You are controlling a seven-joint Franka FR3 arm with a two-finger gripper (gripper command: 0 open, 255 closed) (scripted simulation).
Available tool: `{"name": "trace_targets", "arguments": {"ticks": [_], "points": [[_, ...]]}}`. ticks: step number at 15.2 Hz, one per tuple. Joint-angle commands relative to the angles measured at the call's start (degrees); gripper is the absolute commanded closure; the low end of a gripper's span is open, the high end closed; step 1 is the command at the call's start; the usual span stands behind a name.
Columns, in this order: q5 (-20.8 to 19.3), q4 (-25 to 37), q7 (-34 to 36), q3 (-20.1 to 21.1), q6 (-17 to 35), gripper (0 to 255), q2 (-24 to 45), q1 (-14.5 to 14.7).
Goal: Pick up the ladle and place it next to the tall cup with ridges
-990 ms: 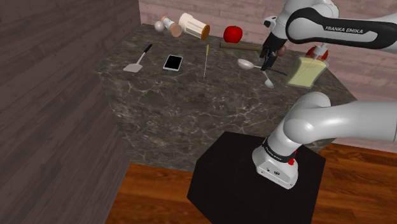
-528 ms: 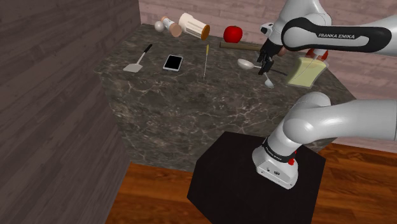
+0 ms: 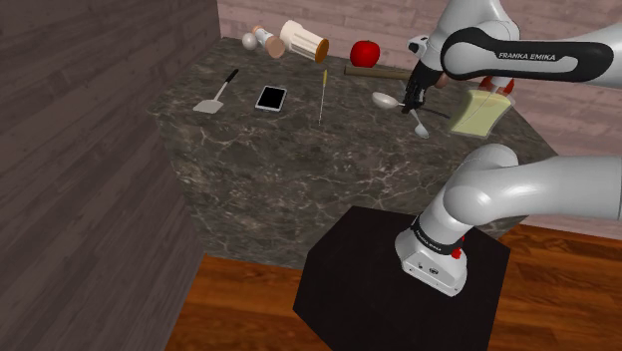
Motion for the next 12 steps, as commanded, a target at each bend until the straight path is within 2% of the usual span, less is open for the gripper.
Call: {"name": "trace_targets", "arguments": {"ticks": [1, 7, 12], "points": [[-0.09, -0.05, 0.00, -0.07, 0.10, 255, 0.10, -0.01], [-0.09, -0.07, 0.00, -0.07, 0.09, 255, 0.07, -0.02], [1.67, 3.25, -0.66, 1.53, -3.80, 255, -0.56, 0.66]]}}
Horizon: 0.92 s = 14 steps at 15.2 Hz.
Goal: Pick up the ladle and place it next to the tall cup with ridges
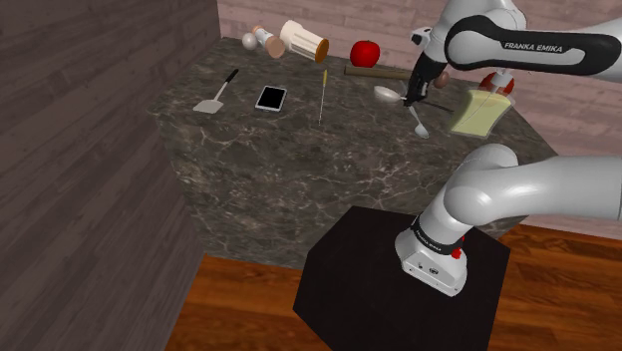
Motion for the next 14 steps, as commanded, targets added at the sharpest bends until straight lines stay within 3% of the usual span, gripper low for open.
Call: {"name": "trace_targets", "arguments": {"ticks": [1, 14], "points": [[0.64, 1.21, -0.27, 0.65, -1.59, 255, -0.38, 0.18], [4.34, 11.03, -1.87, 4.05, -10.66, 255, 0.27, 1.77]]}}
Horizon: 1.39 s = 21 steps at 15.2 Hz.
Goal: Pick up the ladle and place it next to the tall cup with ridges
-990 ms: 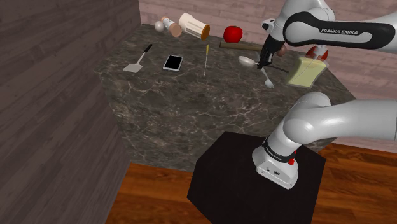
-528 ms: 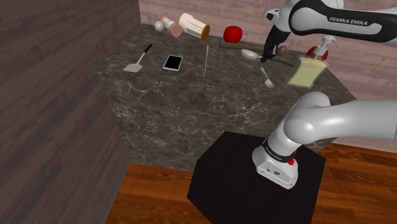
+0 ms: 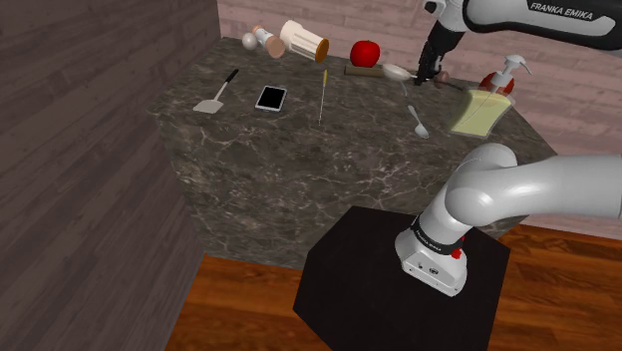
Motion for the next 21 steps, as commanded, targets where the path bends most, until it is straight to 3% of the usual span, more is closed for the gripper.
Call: {"name": "trace_targets", "arguments": {"ticks": [1, 16, 21], "points": [[0.57, 1.72, -0.19, 0.54, -1.41, 255, 0.34, 0.28], [3.65, 14.93, -2.11, 3.25, -10.91, 255, 3.96, 1.79], [5.48, 18.76, 0.33, 3.42, -7.60, 255, 11.63, 4.40]]}}
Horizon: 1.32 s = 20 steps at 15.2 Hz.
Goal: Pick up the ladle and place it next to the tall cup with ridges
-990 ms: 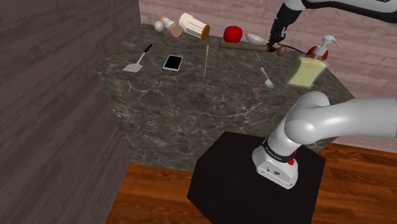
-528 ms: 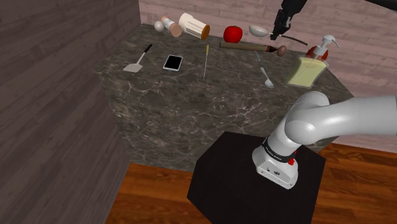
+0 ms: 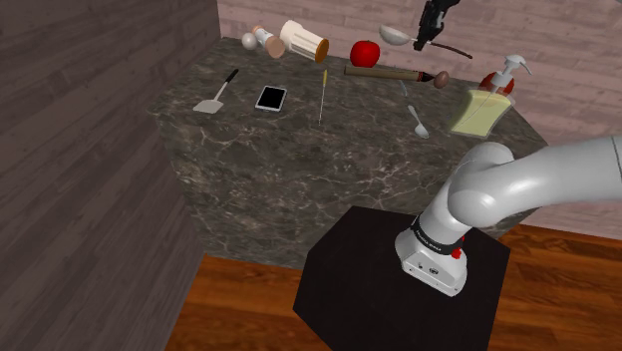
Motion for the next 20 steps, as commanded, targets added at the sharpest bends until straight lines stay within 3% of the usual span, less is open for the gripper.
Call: {"name": "trace_targets", "arguments": {"ticks": [1, 11, 20], "points": [[0.93, 2.06, 1.05, 0.01, 1.51, 255, 3.80, 1.22], [6.80, 17.19, 3.62, -1.01, 6.16, 255, 24.64, 6.54], [14.93, 38.35, 2.49, -2.34, 4.88, 255, 45.85, 8.17]]}}
